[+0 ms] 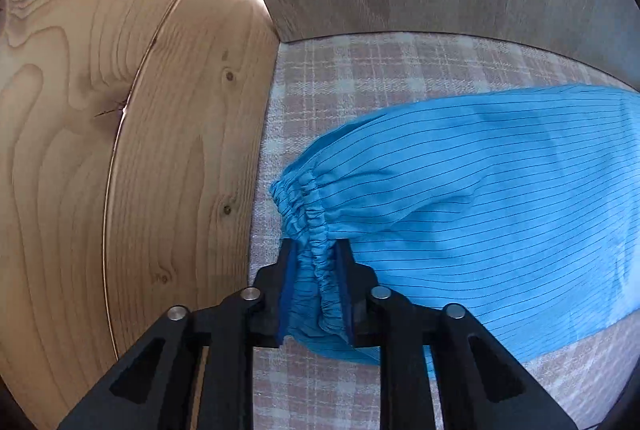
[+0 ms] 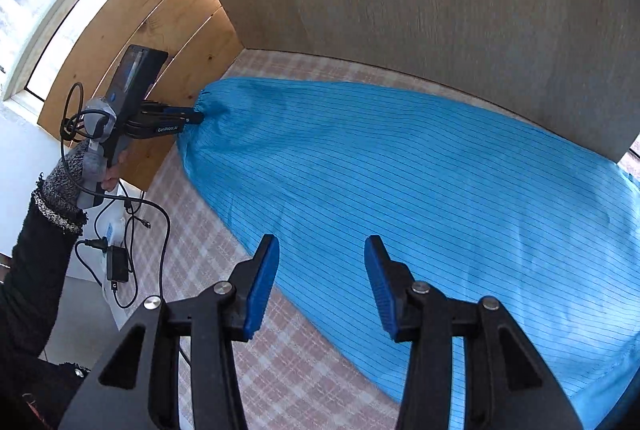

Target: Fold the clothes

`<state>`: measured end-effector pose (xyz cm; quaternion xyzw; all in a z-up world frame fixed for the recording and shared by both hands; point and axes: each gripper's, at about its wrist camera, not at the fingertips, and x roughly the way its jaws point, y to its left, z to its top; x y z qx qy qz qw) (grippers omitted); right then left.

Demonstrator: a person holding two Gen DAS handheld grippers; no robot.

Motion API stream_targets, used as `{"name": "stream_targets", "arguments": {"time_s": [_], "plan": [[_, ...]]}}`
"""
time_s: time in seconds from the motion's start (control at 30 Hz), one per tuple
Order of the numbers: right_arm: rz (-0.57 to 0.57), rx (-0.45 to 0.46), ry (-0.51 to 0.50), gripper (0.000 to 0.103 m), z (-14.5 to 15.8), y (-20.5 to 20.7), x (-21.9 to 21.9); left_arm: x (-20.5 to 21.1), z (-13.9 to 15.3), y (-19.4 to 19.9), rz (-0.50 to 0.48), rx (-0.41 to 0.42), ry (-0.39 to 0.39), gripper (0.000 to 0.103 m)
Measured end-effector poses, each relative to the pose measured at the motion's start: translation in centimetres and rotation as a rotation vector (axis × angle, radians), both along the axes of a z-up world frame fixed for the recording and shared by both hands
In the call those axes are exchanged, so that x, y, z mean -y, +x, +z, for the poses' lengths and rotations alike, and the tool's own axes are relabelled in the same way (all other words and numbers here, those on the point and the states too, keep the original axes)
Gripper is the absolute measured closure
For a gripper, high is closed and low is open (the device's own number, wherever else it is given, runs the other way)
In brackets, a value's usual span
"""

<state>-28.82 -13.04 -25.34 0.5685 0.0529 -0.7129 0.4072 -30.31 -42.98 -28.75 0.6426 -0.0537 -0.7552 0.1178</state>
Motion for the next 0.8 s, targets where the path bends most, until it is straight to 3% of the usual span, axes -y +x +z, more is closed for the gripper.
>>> {"name": "stream_targets", "arguments": {"time_s": [0.17,0.23,0.33,0.4,0.43,0.67,0.8], "plan": [[-0.017,0.002,0.004,0.059,-0.5,-0.4,-0.8,0.5,2.2,0.6,0.013,-0.045,-0.04,0.094],[-0.014,0.01,0.01,0.059,-0.9,-0.5,-0.9,1.1,2.5,0.7,0.035,-0.055,-0.019,0.093],[-0.002,0.016,0.044,0.059,-2.0,-0.6,-0.4,1.2,1.3,0.6,0.039,-0.014,-0.01,0.083],[0.002,0.018,0.055,0.059,-2.5,-0.7,0.0,0.7,0.7,0.7,0.024,0.009,-0.052,0.061],[0.004,0.019,0.061,0.059,-2.7,-0.7,0.1,0.4,0.6,0.8,0.018,0.011,-0.062,0.057],[0.027,0.026,0.077,0.059,-3.7,-0.6,1.4,-1.5,-0.4,0.7,-0.018,0.055,-0.075,0.044],[0.026,0.03,0.064,0.059,-4.0,0.0,1.8,-2.6,-1.4,1.3,-0.035,0.063,-0.062,0.046]]}}
